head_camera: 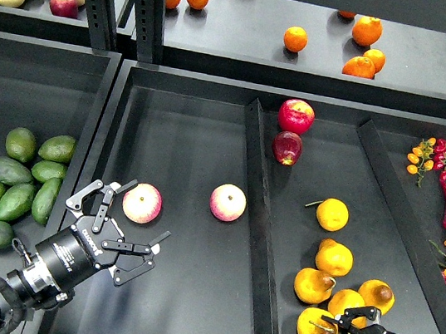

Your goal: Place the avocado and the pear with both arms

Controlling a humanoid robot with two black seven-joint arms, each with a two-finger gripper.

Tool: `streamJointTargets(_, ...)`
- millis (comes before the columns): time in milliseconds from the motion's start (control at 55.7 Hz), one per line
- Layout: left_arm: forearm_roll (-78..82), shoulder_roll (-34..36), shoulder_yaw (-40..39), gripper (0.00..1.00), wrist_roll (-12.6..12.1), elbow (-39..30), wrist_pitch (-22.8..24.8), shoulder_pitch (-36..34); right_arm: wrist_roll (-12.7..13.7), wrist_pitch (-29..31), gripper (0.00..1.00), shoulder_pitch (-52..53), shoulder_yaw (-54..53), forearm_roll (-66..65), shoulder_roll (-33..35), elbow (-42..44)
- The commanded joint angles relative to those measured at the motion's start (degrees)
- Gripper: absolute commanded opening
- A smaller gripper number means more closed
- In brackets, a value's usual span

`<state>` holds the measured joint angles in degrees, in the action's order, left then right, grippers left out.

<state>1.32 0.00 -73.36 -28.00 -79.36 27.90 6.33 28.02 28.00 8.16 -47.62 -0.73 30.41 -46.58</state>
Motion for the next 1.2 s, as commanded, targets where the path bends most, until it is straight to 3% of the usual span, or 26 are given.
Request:
streamJointTargets(0,0.0,0.0,0.06,0.99,0.0,0.0,0.04,0.09,-0.02,0.0,0.73,0.01,-0.02,0.03,0.35,-0.35)
streamJointTargets(90,0.0,0.0,0.06,0.99,0.0,0.0,0.04,0.09,-0.02,0.0,0.84,0.72,-0.19,0.03,0.62,-0.62)
streamJointTargets(108,0.0,0.0,0.06,0.99,0.0,0.0,-0.04,0.09,-0.02,0.0,0.91,1.15,-0.54,0.03,0.97,-0.88)
streamJointTargets(197,0.0,0.0,0.06,0.99,0.0,0.0,0.05,0.09,-0.02,0.0,0.96,2.56,-0.81,0.38,2.19,-2.37)
streamJointTargets(431,-0.09,0.0,0.15,0.99,0.0,0.0,-0.04,0.09,-0.02,0.0,0.97,4.41,-2.39,5.21,8.61,-12.91)
streamJointTargets(574,0.0,0.0,0.15,0.99,0.0,0.0,-0.04,0.09,-0.02,-4.44,0.97,4.93,-4.67,7.67,12.74,-20.04)
streamJointTargets(754,0.0,0.0,0.06,0.99,0.0,0.0,-0.04,0.09,-0.02,-5.23,0.98,12.49,-7.49,9.26,12.04,-19.25)
streamJointTargets(969,0.0,0.0,0.15,0.99,0.0,0.0,0.05,0.09,-0.02,-7.87,0.98,19.0,-13.98,8.73,-3.32,-9.5)
streamJointTargets(1059,0.0,0.0,0.06,0.99,0.0,0.0,0.05,0.18,-0.02,-10.06,0.98,19.0,-18.38,8.55,-12.9,-7.65)
streamJointTargets(1185,0.0,0.0,0.06,0.99,0.0,0.0,0.05,0.18,-0.02,-13.14,0.99,18.91,-20.67,8.64,-18.71,-6.25)
